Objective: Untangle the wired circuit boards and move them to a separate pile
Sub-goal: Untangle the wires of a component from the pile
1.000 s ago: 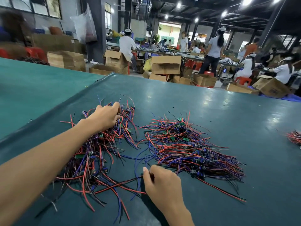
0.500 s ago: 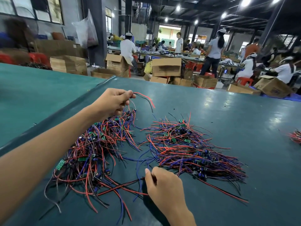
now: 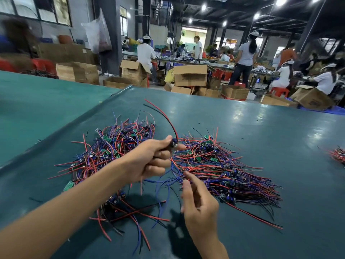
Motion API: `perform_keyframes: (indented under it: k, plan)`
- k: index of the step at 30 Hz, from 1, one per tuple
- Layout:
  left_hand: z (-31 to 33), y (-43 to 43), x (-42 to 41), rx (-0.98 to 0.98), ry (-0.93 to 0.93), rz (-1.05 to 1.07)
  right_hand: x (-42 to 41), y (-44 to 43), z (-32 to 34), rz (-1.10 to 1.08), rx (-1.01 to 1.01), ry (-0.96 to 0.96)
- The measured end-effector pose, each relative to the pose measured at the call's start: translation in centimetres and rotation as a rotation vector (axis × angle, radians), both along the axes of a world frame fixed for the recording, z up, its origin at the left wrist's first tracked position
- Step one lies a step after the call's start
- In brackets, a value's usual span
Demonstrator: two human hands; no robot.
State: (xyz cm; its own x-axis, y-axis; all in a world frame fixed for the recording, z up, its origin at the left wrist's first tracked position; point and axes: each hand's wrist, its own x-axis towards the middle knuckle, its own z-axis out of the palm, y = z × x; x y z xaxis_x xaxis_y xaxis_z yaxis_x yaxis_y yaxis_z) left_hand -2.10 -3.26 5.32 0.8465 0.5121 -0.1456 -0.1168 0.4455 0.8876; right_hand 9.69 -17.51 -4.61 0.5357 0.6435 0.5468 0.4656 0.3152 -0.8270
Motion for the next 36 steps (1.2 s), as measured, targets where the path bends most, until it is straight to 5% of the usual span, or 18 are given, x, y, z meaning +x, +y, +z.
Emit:
perform_keyframes:
  k: [3,10,16,19,22,25,30,36]
  plan:
    - [-1.8,-2.1,0.3,0.108,0.141,-0.086,-0.1,-0.1,1.1,0.118,0.013,0.328]
    - [-3.4,-3.5,-0.6,0.184,0.236,-0.062,1.9,0.9,4.3,0.306,-0.127,0.26]
    - [-2.7,-1.2,-1.7,0.365,0.407,0.083,6.7,5.3,7.8,0.21,-0.191,0.574]
    - [-2.7,1.5,-3.2,0.852,0.678,0.337,9.9,7.4,8.9,0.089,-0.252,0.709]
    - [-3.9,4.8,-6.2,1.41,1.155,0.488,12.7,8.2,8.8,0.001,-0.21,0.834]
    - [-5.2,6.9,-8.2,1.404,1.628,0.397,14.2,8.7,8.5,-0.041,-0.264,0.857]
    - [-5.0,7.6,-8.8,1.473,1.546,0.41,14.7,9.9,8.0,0.028,-0.383,0.834]
    - [-2.9,7.5,-9.3,1.412,1.491,0.165,15.5,10.5,7.4,0.052,-0.423,0.864]
